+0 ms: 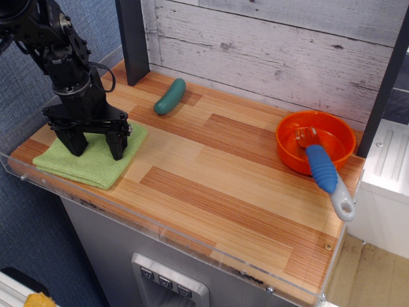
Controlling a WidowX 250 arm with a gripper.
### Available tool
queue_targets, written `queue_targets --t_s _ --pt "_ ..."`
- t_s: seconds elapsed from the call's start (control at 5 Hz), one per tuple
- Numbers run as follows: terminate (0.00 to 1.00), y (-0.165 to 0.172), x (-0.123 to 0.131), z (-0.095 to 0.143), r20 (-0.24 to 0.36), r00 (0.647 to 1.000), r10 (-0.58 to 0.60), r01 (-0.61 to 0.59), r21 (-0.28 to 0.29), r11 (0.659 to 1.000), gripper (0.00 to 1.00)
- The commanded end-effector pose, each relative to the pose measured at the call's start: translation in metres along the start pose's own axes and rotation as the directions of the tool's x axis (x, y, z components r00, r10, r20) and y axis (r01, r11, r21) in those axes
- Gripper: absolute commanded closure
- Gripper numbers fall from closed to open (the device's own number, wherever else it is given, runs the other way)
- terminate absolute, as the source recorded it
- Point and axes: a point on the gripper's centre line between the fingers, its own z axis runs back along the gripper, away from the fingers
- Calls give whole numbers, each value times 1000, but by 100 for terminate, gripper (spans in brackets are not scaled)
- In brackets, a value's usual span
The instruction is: Move and place the green cloth on the bottom right edge of the table.
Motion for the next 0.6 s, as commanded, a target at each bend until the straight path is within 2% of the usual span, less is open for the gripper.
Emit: queue_targets --t_s 0.0,0.4 --pt "0 -23 -8 5 4 998 -58 58 -11 998 0" --pt "0 -70 -32 8 -8 987 -163 163 -55 985 0"
